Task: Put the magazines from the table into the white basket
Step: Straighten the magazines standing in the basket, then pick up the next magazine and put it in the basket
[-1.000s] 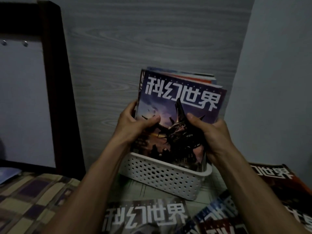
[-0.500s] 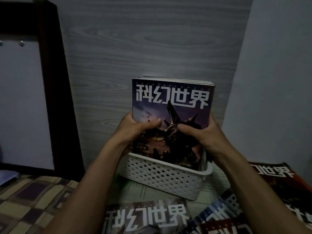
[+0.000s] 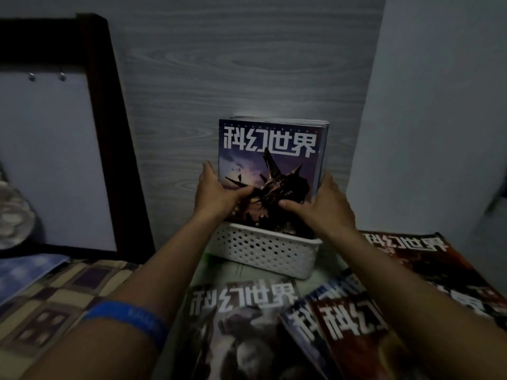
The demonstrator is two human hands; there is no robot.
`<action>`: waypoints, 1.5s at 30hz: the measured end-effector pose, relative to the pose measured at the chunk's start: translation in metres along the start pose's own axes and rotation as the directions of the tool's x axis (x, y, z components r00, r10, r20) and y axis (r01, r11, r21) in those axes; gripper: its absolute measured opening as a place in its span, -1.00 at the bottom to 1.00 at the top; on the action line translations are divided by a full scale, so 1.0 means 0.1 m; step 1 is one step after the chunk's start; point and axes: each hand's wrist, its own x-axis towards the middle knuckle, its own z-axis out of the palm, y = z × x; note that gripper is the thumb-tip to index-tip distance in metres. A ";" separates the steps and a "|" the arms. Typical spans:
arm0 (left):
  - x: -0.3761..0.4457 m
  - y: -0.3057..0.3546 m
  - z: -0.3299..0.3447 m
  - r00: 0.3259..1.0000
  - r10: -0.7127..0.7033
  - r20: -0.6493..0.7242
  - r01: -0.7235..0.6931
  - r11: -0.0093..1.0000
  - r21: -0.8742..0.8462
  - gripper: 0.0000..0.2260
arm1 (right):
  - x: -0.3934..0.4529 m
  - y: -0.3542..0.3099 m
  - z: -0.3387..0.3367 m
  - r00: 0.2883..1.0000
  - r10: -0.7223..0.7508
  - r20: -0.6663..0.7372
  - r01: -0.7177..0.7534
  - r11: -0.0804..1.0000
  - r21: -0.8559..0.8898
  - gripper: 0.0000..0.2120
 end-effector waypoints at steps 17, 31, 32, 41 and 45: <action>-2.95 0.47 0.14 0.830 0.095 0.550 -0.424 0.747 0.512 -0.69 | -2.36 1.03 -2.20 0.851 0.344 0.397 -0.032 0.789 -0.614 -0.24; -3.25 0.55 0.13 0.738 -0.237 0.632 0.214 0.970 0.115 -0.87 | -2.84 0.61 -2.18 0.954 -0.224 -0.202 0.161 0.944 -0.287 -0.83; -3.27 0.56 0.12 0.764 -0.205 0.612 0.251 0.968 0.010 -0.80 | -2.81 0.53 -2.19 0.951 -0.210 -0.226 0.195 0.977 -0.086 -0.82; -3.03 0.73 -0.28 0.988 -0.037 0.151 0.087 0.937 -0.339 -0.81 | -2.64 0.39 -1.88 0.887 -0.190 0.421 -0.072 0.844 0.532 -0.44; -3.17 0.35 -0.61 0.878 -0.287 0.383 0.300 0.953 0.026 -0.76 | -2.78 0.59 -1.64 0.808 -0.134 0.574 -0.234 0.821 0.520 -0.62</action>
